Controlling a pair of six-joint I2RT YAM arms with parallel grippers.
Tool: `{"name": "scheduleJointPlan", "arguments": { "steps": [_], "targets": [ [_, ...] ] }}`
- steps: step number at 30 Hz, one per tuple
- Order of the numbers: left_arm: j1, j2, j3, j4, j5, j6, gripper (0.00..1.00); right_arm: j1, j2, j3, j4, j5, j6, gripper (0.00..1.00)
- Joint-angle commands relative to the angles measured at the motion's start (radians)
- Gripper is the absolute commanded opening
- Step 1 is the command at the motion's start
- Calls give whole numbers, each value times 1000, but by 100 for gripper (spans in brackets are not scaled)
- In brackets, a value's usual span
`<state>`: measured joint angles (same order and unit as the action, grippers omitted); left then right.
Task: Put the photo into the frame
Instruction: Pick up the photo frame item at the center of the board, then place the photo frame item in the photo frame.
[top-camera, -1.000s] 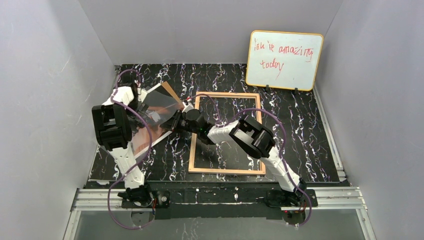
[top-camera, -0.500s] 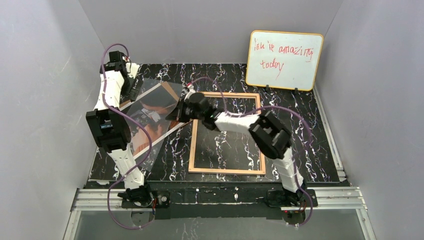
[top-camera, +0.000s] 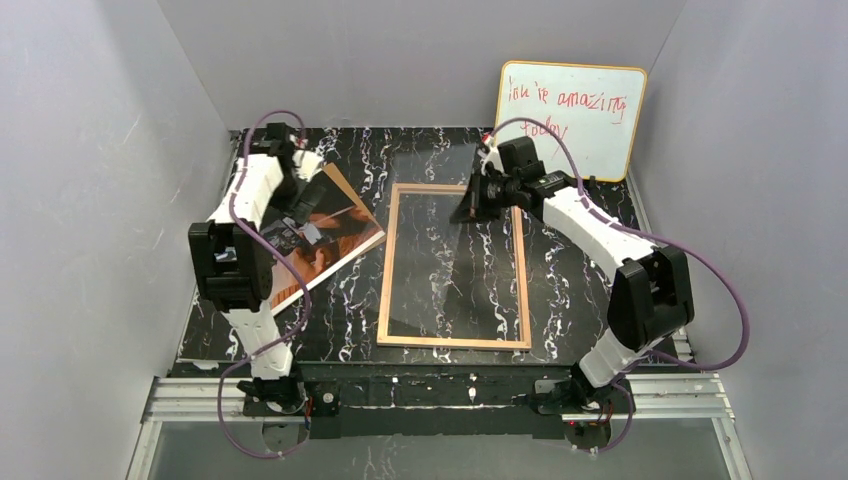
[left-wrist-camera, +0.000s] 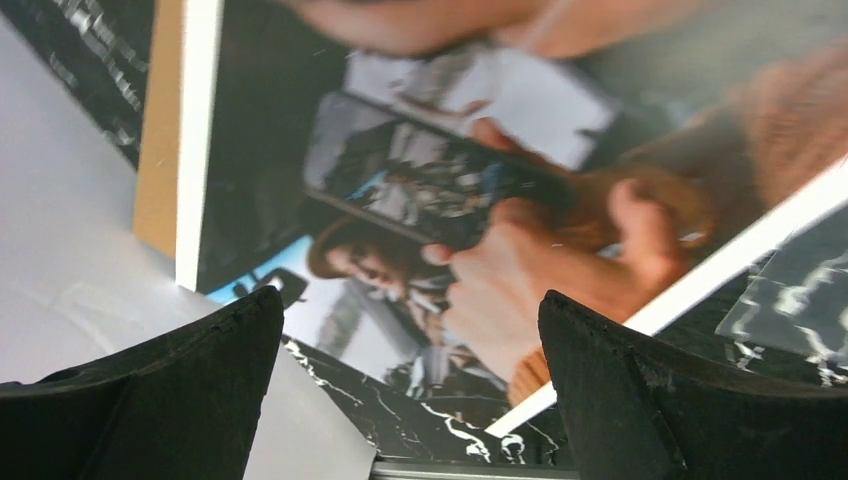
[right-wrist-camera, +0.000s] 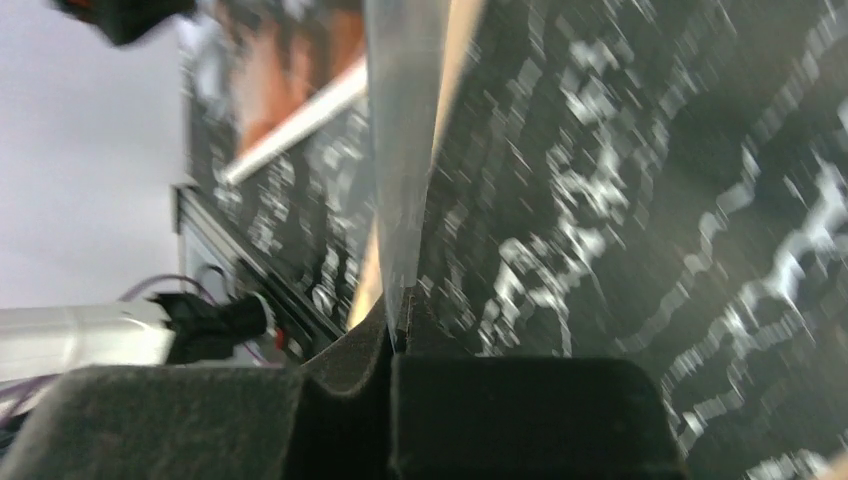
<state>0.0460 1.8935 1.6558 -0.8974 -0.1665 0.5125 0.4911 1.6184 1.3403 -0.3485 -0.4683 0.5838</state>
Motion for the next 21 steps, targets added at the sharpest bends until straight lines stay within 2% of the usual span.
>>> {"name": "scheduleJointPlan", "arguments": {
  "steps": [1, 10, 15, 21],
  "targets": [
    [-124, -83, -52, -18, -1, -20, 98, -43, 2, -22, -316, 1, -190, 1],
    [-248, -63, -136, 46, -8, -39, 98, -108, 110, 54, -469, 77, -311, 1],
    [-293, -44, -174, 75, -18, -40, 98, -128, 142, 64, -460, 89, -298, 1],
    [-333, -35, -210, 87, -4, -45, 98, -134, 151, 31, -402, 52, -257, 28]
  ]
}}
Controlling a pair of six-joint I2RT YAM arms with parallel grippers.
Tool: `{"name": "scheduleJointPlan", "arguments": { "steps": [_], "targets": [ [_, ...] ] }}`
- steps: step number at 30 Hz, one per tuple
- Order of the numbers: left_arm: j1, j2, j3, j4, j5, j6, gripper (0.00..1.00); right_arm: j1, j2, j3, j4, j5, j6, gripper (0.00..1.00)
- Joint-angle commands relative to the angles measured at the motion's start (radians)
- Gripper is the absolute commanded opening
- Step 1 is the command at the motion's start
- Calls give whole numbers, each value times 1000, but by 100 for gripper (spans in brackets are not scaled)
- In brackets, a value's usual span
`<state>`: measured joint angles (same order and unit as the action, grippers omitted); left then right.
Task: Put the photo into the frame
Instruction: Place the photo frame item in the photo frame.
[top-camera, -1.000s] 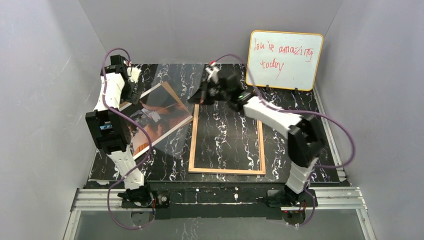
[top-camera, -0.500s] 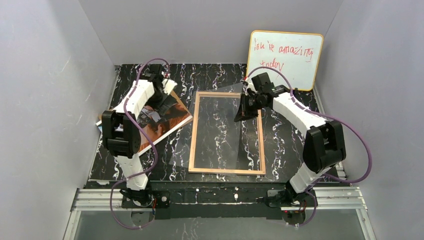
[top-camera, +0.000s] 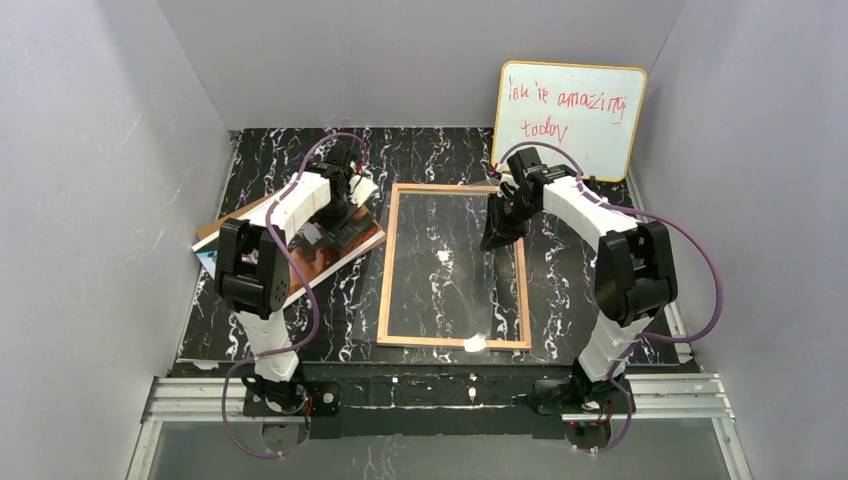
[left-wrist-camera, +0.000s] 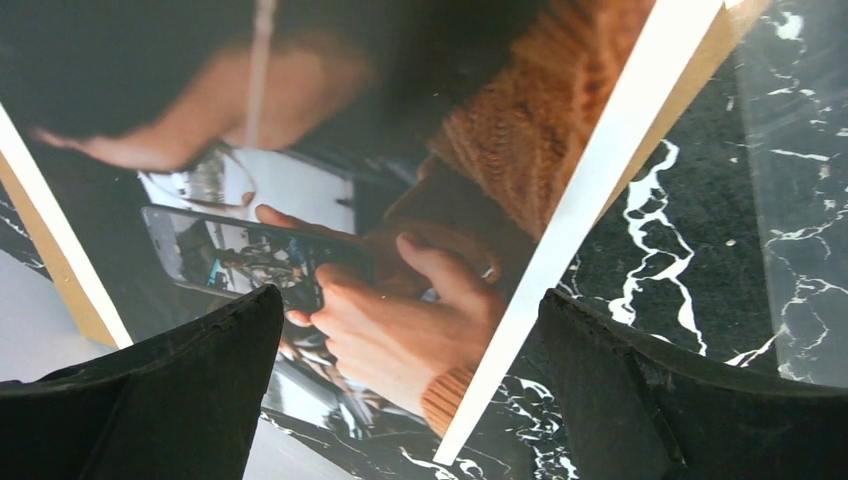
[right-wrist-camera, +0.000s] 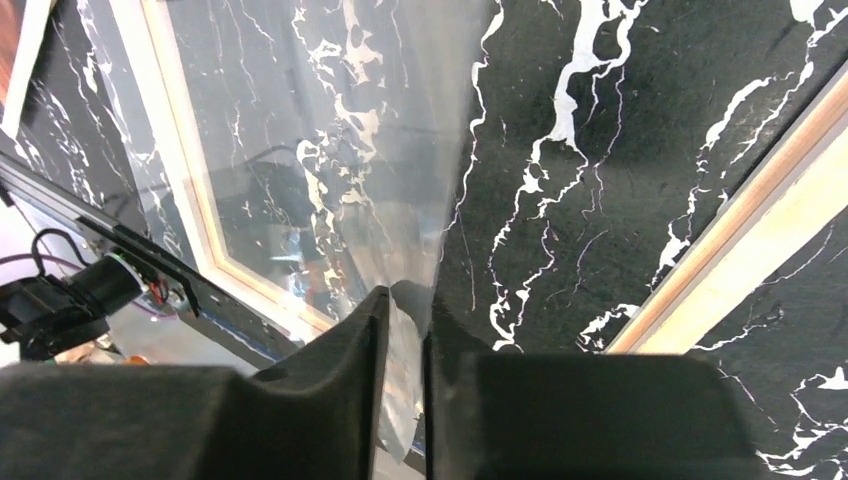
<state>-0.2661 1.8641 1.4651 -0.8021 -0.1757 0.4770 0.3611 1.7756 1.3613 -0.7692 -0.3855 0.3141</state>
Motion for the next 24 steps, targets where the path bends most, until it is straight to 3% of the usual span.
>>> {"name": "scheduleJointPlan", "arguments": {
  "steps": [1, 16, 24],
  "targets": [
    [-25, -5, -23, -9, 11, -13, 98, -4, -13, -1, 36, -44, 26, 31],
    [-54, -5, -167, 55, 20, -14, 98, -81, -179, -333, 350, -196, 231, 67],
    [-64, -2, -210, 68, 16, -18, 98, -94, -213, -474, 455, -196, 276, 75]
  ]
}}
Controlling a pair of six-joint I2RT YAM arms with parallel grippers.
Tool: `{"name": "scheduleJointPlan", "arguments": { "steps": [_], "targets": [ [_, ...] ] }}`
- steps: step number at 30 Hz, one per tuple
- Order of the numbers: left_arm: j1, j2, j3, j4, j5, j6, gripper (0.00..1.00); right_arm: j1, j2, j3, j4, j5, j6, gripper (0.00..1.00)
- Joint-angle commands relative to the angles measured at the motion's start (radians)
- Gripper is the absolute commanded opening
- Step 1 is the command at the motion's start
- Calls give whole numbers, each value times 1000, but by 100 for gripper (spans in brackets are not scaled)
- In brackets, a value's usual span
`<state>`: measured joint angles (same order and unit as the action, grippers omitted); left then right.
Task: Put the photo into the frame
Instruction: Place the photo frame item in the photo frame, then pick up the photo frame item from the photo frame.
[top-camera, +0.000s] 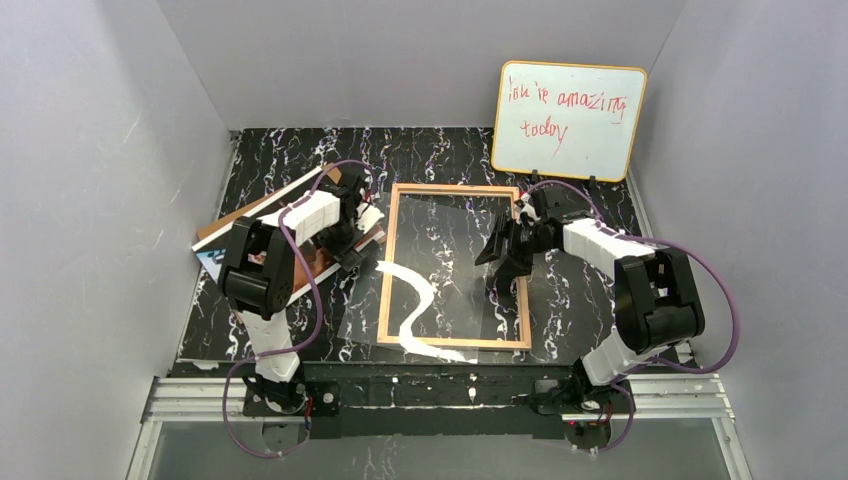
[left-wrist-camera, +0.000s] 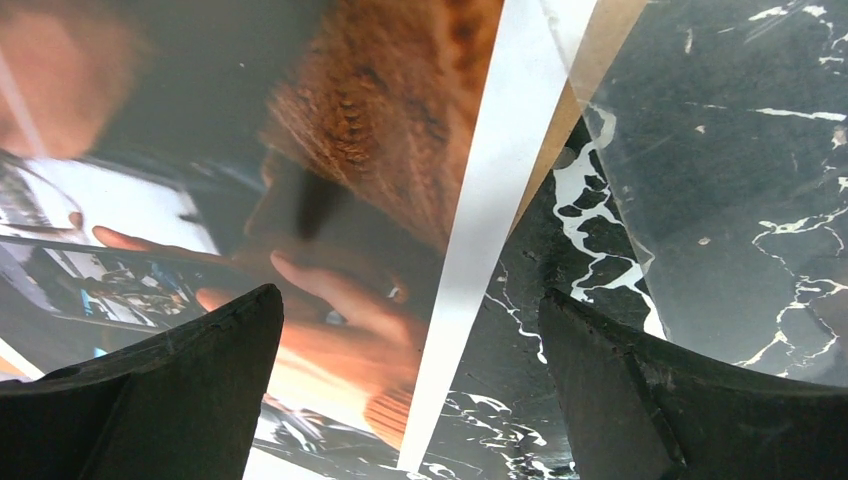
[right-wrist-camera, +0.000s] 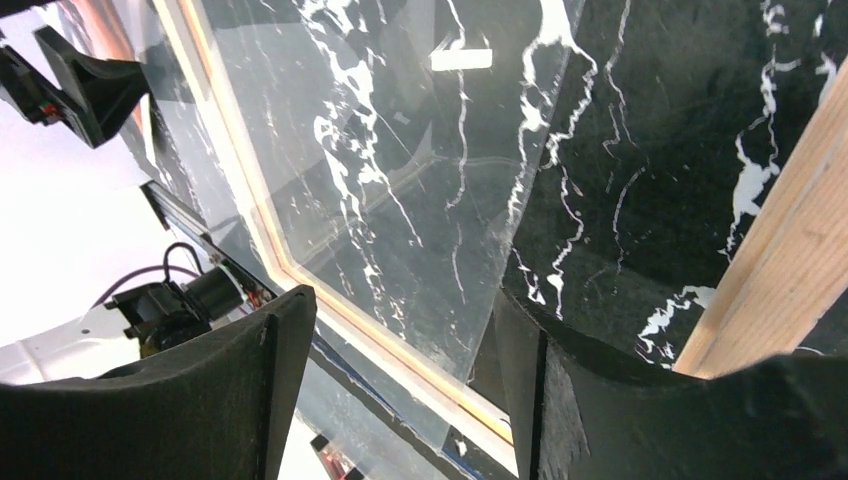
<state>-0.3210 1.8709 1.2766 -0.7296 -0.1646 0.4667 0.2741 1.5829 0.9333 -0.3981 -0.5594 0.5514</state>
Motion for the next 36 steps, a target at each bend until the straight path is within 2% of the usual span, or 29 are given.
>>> {"name": "scheduleJointPlan", "arguments": {
  "steps": [1, 3, 5, 6, 8, 15, 21, 26, 36],
  "targets": [
    [-12, -7, -22, -5, 5, -9, 98, -8, -25, -64, 98, -16, 48, 75],
    [-15, -5, -23, -6, 1, -13, 98, -13, -39, -95, 118, 4, 64, 78],
    [-18, 0, -18, -12, -4, -17, 98, -18, -55, -117, 126, 27, 71, 85],
    [-18, 1, -19, -14, -8, -18, 98, -20, -62, -122, 123, 41, 71, 93],
    [-18, 1, -19, -19, -15, -20, 97, -27, -81, -129, 117, 60, 68, 98],
    [-19, -15, -35, -19, -24, -18, 97, -42, -133, -164, 125, 59, 92, 99],
    [-20, -27, -46, -12, -5, -20, 96, -42, -133, -263, 260, -41, 192, 97],
    [-24, -28, -49, -8, 5, -20, 96, -36, -136, -284, 265, -65, 201, 95],
    [-35, -30, -43, -10, 13, -23, 95, 72, -82, -350, 326, -90, 250, 90]
  ]
}}
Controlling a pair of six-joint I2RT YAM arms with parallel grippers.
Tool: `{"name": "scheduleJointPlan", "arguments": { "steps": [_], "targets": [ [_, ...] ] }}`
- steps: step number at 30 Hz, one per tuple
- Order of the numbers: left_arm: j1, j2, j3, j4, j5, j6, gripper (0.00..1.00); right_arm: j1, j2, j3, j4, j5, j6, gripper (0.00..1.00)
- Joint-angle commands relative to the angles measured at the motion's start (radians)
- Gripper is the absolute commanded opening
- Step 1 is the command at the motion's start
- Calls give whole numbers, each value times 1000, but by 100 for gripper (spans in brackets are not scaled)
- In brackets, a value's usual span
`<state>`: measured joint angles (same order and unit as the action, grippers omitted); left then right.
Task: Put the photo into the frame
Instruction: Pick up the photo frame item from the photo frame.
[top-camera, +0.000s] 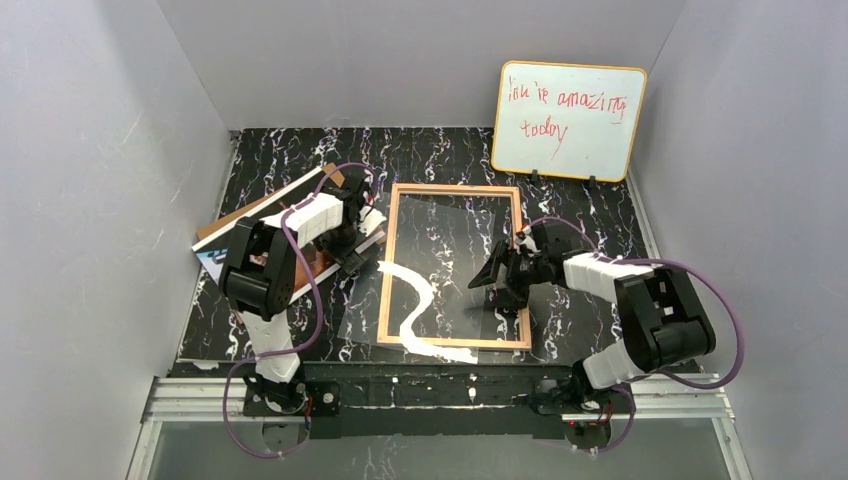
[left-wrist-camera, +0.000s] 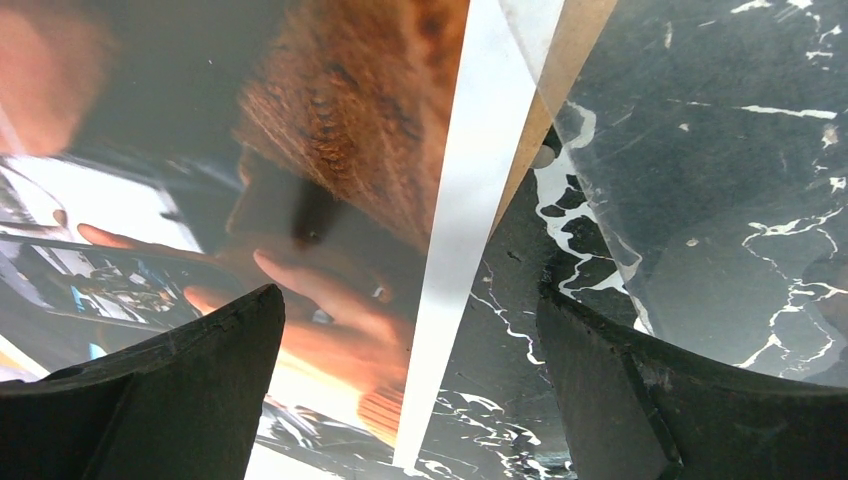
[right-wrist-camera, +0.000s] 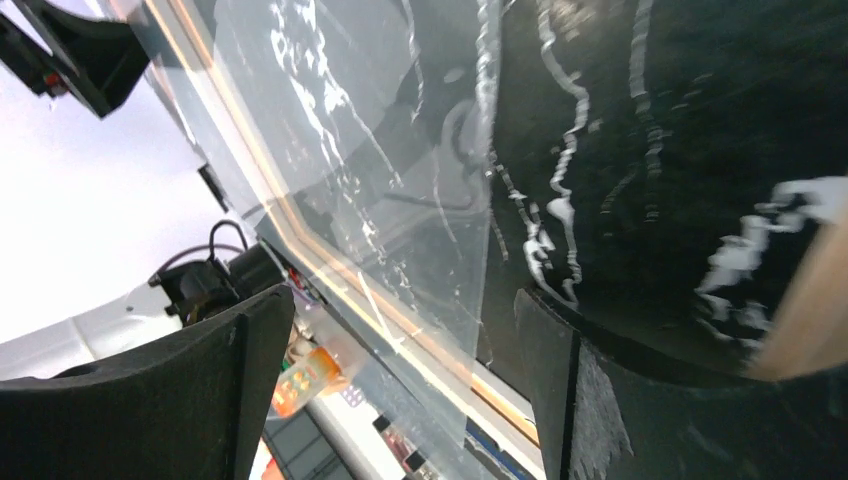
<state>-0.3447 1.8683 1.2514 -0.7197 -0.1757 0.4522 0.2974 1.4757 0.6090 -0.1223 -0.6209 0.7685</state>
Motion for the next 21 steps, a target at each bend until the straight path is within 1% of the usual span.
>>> {"name": "scheduleJointPlan", "arguments": {
  "steps": [1, 4, 9, 14, 21],
  "targets": [
    [-13, -29, -19, -21, 24, -10, 95, 58, 30, -29, 61, -25, 42, 90],
    [-17, -31, -18, -23, 30, -12, 95, 72, 41, -46, 108, -21, 77, 87],
    [-23, -38, -30, -24, 42, -9, 95, 72, 34, -143, 361, -52, 182, 84],
    [-28, -43, -34, -24, 41, -8, 95, 72, -11, -199, 548, -78, 270, 82],
    [-32, -44, -24, -23, 61, -31, 95, 72, -67, -184, 643, -110, 305, 82]
  ]
}}
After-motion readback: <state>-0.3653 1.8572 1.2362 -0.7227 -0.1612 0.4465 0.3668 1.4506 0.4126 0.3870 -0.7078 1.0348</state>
